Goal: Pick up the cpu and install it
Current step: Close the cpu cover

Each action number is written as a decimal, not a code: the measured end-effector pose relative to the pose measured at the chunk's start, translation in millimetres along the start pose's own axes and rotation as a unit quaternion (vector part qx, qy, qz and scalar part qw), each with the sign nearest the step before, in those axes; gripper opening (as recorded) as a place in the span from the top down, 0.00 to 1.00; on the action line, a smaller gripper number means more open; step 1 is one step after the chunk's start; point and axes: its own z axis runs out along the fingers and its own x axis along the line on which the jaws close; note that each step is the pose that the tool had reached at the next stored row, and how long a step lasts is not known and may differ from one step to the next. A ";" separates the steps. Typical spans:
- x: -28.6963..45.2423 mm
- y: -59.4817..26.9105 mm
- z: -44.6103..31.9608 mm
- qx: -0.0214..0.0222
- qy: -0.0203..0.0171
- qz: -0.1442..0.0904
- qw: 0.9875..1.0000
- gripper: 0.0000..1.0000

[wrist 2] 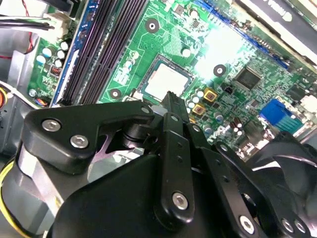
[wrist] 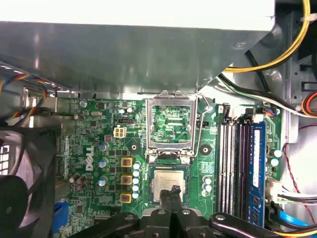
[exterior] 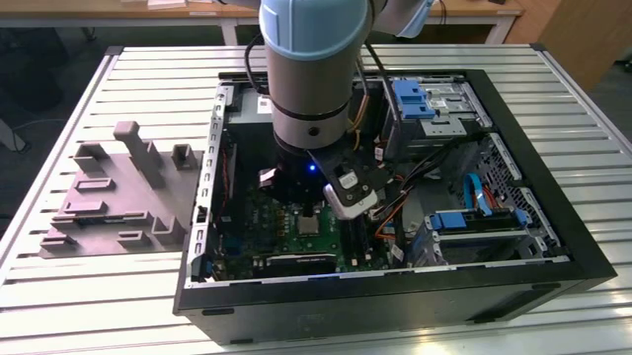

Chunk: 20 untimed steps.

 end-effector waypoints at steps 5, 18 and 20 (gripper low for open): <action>0.0 0.0 -0.2 0.000 0.001 -0.024 1.000 0.89; -3.4 0.1 0.4 0.000 0.003 -0.109 0.994 0.89; -5.7 0.5 0.4 0.000 0.003 -0.109 0.994 0.89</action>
